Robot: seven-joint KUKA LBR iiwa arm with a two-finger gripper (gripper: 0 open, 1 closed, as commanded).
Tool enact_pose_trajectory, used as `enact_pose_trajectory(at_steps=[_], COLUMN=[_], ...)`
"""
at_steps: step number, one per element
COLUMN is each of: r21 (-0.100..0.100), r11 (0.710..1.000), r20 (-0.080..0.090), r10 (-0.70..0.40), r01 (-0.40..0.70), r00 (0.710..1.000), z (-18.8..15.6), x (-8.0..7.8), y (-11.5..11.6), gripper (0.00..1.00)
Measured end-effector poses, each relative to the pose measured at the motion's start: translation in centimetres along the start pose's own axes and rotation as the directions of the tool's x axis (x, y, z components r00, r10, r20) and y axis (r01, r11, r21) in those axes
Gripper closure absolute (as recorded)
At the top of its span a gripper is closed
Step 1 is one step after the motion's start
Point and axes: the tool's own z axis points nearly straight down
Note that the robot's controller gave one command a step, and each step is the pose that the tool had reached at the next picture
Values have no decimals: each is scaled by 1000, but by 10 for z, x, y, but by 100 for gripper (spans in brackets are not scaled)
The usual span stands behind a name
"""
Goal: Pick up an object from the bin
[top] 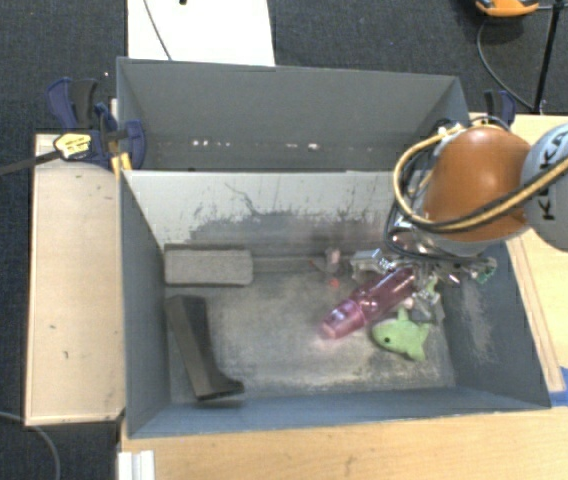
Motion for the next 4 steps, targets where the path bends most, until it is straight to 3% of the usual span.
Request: enact_pose_trajectory(at_steps=[1, 4], r21=[4, -1], r11=[997, 997], r20=[5, 2], r10=[-78, -75], r01=[78, 75], r00=[997, 997], z=[2, -14], x=[9, 10], y=[19, 20], gripper=[100, 100])
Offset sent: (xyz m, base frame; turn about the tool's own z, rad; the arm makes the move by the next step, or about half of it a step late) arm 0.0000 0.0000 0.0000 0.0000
